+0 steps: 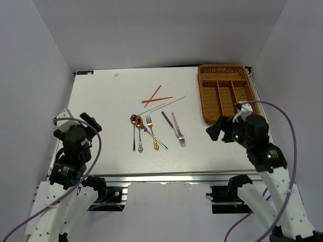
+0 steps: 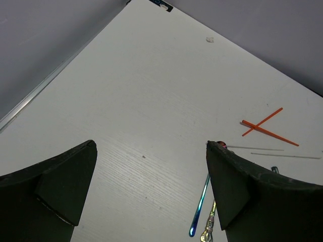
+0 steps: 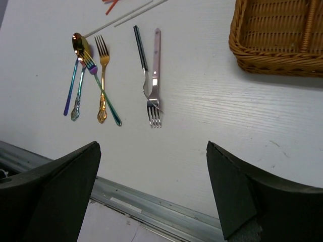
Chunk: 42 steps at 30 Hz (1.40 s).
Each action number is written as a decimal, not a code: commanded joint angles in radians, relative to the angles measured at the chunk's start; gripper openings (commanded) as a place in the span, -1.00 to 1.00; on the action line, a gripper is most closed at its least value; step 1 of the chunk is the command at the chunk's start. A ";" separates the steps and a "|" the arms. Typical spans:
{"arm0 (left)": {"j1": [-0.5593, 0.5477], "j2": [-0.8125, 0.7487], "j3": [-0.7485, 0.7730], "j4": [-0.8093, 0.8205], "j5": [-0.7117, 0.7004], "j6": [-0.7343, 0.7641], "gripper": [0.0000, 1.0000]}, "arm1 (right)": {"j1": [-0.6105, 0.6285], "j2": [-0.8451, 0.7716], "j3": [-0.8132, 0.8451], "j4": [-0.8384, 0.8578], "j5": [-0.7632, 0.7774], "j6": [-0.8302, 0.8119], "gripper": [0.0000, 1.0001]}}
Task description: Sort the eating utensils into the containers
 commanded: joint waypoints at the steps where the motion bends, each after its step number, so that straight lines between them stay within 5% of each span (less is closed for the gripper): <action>1: -0.003 0.035 -0.010 0.005 0.000 -0.002 0.96 | -0.005 0.169 0.033 0.086 -0.071 -0.007 0.79; 11: -0.002 0.058 -0.012 0.005 0.007 0.000 0.96 | 0.274 0.660 0.252 0.129 0.278 0.042 0.72; 15: -0.003 0.063 -0.012 0.008 0.017 0.003 0.96 | 0.293 0.823 0.336 0.192 0.288 0.041 0.01; 18: -0.003 0.067 -0.012 0.008 0.017 0.003 0.96 | 0.305 0.997 0.437 0.197 0.284 0.022 -0.20; 29: -0.003 0.069 -0.012 0.009 0.024 0.006 0.96 | 0.320 1.352 0.683 0.156 0.281 -0.030 -0.19; 38: -0.003 0.076 -0.010 0.011 0.030 0.009 0.96 | 0.330 1.472 0.674 0.162 0.307 -0.042 -0.29; 42: -0.003 0.078 -0.010 0.011 0.033 0.011 0.96 | 0.337 1.466 0.628 0.163 0.333 -0.050 -0.88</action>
